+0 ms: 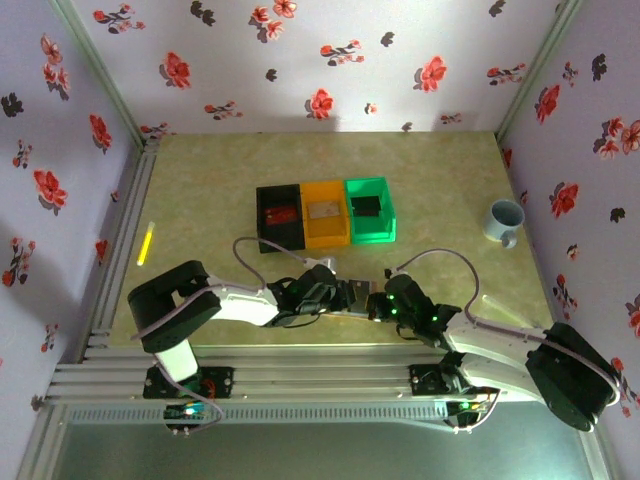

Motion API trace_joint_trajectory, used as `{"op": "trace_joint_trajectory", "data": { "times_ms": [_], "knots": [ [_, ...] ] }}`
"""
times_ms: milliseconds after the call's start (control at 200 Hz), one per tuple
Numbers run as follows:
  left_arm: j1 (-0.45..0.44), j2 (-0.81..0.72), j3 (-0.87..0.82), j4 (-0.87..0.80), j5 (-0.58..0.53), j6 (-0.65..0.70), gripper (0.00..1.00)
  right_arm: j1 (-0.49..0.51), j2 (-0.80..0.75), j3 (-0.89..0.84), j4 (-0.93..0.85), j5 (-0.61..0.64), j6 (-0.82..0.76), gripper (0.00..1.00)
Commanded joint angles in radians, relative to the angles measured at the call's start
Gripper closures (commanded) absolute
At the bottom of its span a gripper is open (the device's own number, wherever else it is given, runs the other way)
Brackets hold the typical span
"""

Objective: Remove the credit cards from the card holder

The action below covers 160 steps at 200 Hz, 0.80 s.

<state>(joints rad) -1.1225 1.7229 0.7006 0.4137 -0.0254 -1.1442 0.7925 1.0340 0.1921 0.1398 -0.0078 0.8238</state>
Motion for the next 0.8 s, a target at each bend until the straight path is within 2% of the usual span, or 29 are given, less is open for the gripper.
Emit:
{"op": "trace_joint_trajectory", "data": {
  "times_ms": [0, 795],
  "knots": [
    [-0.003, 0.037, -0.013, -0.131, -0.031, 0.034, 0.69, -0.001, 0.003, -0.030, -0.037, 0.019, 0.018, 1.00],
    [-0.014, 0.081, -0.021, -0.022, 0.007, 0.043, 0.73, -0.002, 0.008, -0.032, -0.023, 0.001, 0.012, 1.00]
  ]
}}
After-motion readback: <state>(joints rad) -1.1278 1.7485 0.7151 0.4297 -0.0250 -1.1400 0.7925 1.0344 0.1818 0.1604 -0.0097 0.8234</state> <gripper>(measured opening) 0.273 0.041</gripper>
